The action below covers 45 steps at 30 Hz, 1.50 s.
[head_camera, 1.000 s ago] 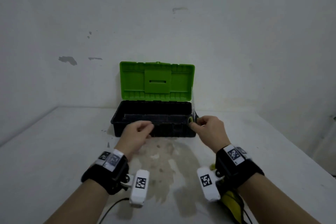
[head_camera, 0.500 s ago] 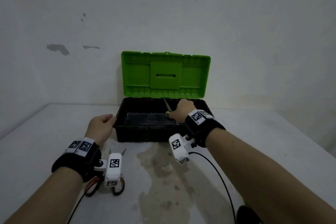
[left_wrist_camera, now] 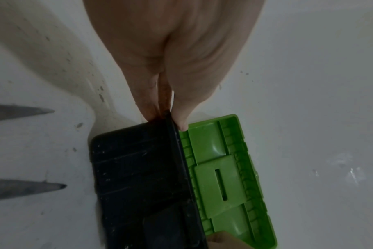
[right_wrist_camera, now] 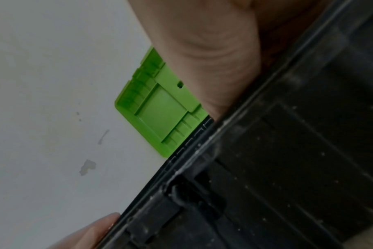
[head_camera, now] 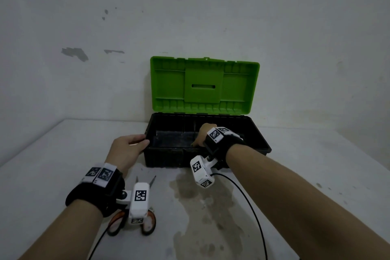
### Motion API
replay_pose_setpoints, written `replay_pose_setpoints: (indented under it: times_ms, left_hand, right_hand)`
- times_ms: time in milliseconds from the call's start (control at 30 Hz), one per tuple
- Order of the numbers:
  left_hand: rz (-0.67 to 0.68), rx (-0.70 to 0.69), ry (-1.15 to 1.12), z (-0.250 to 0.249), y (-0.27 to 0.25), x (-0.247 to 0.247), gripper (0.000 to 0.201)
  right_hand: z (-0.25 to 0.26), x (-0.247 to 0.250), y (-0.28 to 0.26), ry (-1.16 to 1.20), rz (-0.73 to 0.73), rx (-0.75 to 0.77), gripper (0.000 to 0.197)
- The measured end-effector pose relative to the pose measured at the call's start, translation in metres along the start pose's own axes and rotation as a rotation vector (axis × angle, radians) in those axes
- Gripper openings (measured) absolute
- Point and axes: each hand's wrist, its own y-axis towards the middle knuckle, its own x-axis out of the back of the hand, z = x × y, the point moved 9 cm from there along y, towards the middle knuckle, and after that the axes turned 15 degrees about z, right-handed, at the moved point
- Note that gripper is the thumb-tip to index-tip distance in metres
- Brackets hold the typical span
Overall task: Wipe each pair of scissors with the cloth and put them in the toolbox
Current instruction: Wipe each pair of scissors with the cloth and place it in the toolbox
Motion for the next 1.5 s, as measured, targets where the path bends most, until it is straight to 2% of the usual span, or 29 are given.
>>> replay_pose_setpoints:
  times_ms: [267,367,533,700,833,1033,1233,1300,1433,1500]
  left_hand:
    - [-0.005,-0.016,-0.005,0.0,-0.001,0.0,0.03]
    - [-0.016,-0.011,-0.011,-0.002,-0.003,-0.001,0.029]
    - [-0.05,0.018,0.162,-0.007,-0.019,0.004,0.029]
    - [-0.062,0.056,0.283,-0.022,-0.06,-0.001,0.034]
    - [0.0,0.109,0.447,-0.024,-0.103,-0.019,0.035]
    - [0.043,0.236,0.665,-0.016,-0.15,-0.028,0.036]
    - [0.089,0.384,0.943,-0.011,-0.173,-0.035,0.04]
    - [0.142,0.404,1.035,-0.006,-0.172,-0.035,0.033]
    - [0.127,0.436,1.196,0.0,-0.169,-0.032,0.017]
    - [0.141,0.453,1.235,0.001,-0.168,-0.033,0.015]
  right_hand:
    - [0.006,-0.012,-0.012,-0.118,0.082,0.052,0.03]
    - [0.007,-0.014,-0.015,-0.113,0.066,0.087,0.039]
    - [-0.005,0.014,-0.054,0.191,-0.124,0.029,0.033]
    - [-0.024,0.017,-0.131,0.196,-0.345,0.107,0.031]
    - [-0.057,-0.014,-0.194,0.215,-0.405,0.115,0.029]
    - [-0.133,-0.064,-0.261,0.101,-0.452,0.011,0.03]
    - [-0.215,-0.085,-0.29,0.044,-0.405,-0.199,0.036]
    - [-0.229,-0.087,-0.293,0.022,-0.376,-0.259,0.037]
    - [-0.254,-0.093,-0.291,0.093,-0.258,-0.356,0.042]
    - [-0.259,-0.094,-0.288,0.117,-0.24,-0.339,0.034]
